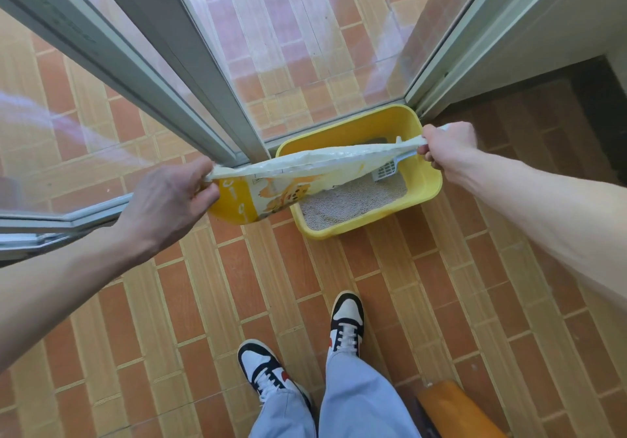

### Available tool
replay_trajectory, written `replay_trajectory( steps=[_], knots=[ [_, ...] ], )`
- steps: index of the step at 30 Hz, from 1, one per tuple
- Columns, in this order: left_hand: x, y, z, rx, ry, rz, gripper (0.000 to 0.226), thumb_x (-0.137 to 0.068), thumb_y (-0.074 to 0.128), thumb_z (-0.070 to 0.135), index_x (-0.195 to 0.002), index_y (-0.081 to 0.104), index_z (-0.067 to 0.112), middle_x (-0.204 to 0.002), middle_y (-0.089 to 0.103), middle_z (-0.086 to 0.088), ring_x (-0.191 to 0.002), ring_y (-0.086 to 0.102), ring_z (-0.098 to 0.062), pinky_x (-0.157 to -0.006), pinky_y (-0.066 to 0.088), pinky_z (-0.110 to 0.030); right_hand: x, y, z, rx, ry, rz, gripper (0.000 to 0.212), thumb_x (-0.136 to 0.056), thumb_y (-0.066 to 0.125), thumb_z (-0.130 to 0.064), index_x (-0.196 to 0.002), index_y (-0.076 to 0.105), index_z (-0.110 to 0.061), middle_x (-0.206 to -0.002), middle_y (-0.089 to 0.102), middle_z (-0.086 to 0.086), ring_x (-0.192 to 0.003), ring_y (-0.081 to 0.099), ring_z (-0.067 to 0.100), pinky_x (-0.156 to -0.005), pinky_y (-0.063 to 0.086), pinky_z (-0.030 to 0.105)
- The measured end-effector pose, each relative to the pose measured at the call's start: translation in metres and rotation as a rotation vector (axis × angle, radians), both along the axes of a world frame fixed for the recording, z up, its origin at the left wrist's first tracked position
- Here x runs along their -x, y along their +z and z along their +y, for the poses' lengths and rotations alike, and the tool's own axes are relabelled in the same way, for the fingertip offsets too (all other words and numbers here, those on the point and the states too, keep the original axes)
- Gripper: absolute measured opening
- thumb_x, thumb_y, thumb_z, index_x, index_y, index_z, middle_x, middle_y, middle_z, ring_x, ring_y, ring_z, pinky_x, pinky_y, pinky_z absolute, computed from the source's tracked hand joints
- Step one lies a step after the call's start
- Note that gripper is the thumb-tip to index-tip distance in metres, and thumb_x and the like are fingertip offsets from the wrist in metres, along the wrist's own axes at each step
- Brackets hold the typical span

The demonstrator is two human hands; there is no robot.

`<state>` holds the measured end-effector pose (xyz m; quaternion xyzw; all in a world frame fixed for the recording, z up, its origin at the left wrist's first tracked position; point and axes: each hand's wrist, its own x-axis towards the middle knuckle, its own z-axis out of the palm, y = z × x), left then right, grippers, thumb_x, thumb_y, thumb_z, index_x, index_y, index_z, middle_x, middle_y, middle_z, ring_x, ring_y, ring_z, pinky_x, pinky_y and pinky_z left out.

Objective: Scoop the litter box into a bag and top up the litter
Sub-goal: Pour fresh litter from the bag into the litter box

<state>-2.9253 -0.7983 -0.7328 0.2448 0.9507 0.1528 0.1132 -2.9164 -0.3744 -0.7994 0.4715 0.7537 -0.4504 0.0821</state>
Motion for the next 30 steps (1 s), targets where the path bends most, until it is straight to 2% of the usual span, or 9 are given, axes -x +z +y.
replay_trajectory(
  steps=[5,7,10,15,17,19,22,27,30],
  knots=[
    [0.001,0.002,-0.004,-0.054,0.060,-0.003,0.028,-0.093,0.065,0.009,-0.084,0.042,0.021,-0.056,0.037,0.008,-0.049,0.038,-0.019,-0.050,0.027,-0.034,0.028,0.012,-0.010,-0.084,0.025,0.097,0.026,-0.088,0.054,-0.021,-0.093,0.068,0.000,-0.056,0.066,-0.001,-0.030,0.046,0.003,-0.043,0.041,0.019],
    [0.005,0.001,-0.003,-0.051,0.079,-0.010,0.024,-0.094,0.064,0.010,-0.082,0.045,0.015,-0.056,0.039,0.006,-0.049,0.039,-0.017,-0.048,0.028,-0.033,0.037,0.018,-0.013,-0.122,0.053,0.118,0.021,-0.088,0.052,-0.022,-0.089,0.062,-0.004,-0.060,0.066,0.001,-0.031,0.047,0.004,-0.039,0.039,0.016],
    [0.008,-0.001,0.003,-0.046,0.091,0.003,0.024,-0.095,0.064,0.011,-0.081,0.045,0.013,-0.055,0.039,0.005,-0.049,0.039,-0.014,-0.047,0.029,-0.032,0.048,0.023,-0.009,-0.157,0.060,0.111,0.021,-0.088,0.051,-0.021,-0.086,0.063,-0.004,-0.055,0.065,-0.001,-0.036,0.052,0.005,-0.045,0.041,0.023],
    [0.016,-0.005,0.017,-0.050,0.076,0.012,0.014,-0.096,0.061,0.015,-0.088,0.054,0.007,-0.060,0.050,-0.005,-0.052,0.048,-0.025,-0.048,0.038,-0.037,0.053,0.020,0.008,-0.178,0.080,0.037,0.030,-0.089,0.053,-0.022,-0.093,0.071,0.002,-0.039,0.059,-0.005,-0.025,0.043,0.002,-0.037,0.040,0.018],
    [0.020,-0.007,0.021,-0.048,0.075,0.012,0.015,-0.096,0.061,0.015,-0.086,0.052,0.008,-0.057,0.046,-0.002,-0.050,0.045,-0.021,-0.046,0.032,-0.034,0.053,0.018,0.013,-0.176,0.081,0.028,0.029,-0.088,0.054,-0.022,-0.093,0.071,0.001,-0.047,0.063,-0.002,-0.026,0.043,0.002,-0.042,0.040,0.021],
    [0.022,-0.011,0.026,-0.049,0.080,0.013,0.018,-0.095,0.062,0.014,-0.084,0.049,0.010,-0.055,0.041,0.002,-0.049,0.041,-0.019,-0.046,0.028,-0.032,0.052,0.016,0.018,-0.180,0.074,0.036,0.026,-0.088,0.055,-0.022,-0.093,0.071,-0.002,-0.056,0.065,0.000,-0.029,0.046,0.001,-0.049,0.042,0.023],
    [0.020,-0.017,0.032,-0.057,0.079,0.008,0.018,-0.095,0.063,0.012,-0.084,0.049,0.010,-0.055,0.040,0.002,-0.049,0.041,-0.018,-0.046,0.028,-0.031,0.046,0.011,0.024,-0.180,0.060,0.028,0.027,-0.085,0.056,-0.021,-0.092,0.073,-0.002,-0.058,0.065,0.000,-0.043,0.052,0.005,-0.063,0.048,0.026],
    [0.010,-0.025,0.038,-0.065,0.094,-0.025,0.016,-0.096,0.062,0.015,-0.086,0.051,0.011,-0.061,0.051,-0.004,-0.053,0.050,-0.025,-0.048,0.037,-0.035,0.019,0.002,0.026,-0.212,0.054,-0.007,0.021,-0.092,0.055,-0.022,-0.085,0.069,-0.007,-0.060,0.065,0.001,-0.044,0.056,0.007,-0.046,0.042,0.019],
    [0.001,-0.027,0.039,-0.072,0.084,-0.033,0.019,-0.095,0.063,0.015,-0.083,0.048,0.013,-0.062,0.053,-0.005,-0.055,0.051,-0.027,-0.050,0.043,-0.037,0.000,-0.003,0.026,-0.230,0.083,-0.043,0.021,-0.092,0.057,-0.023,-0.078,0.066,-0.010,-0.060,0.065,0.001,-0.065,0.063,0.017,-0.066,0.048,0.027]
  ],
)
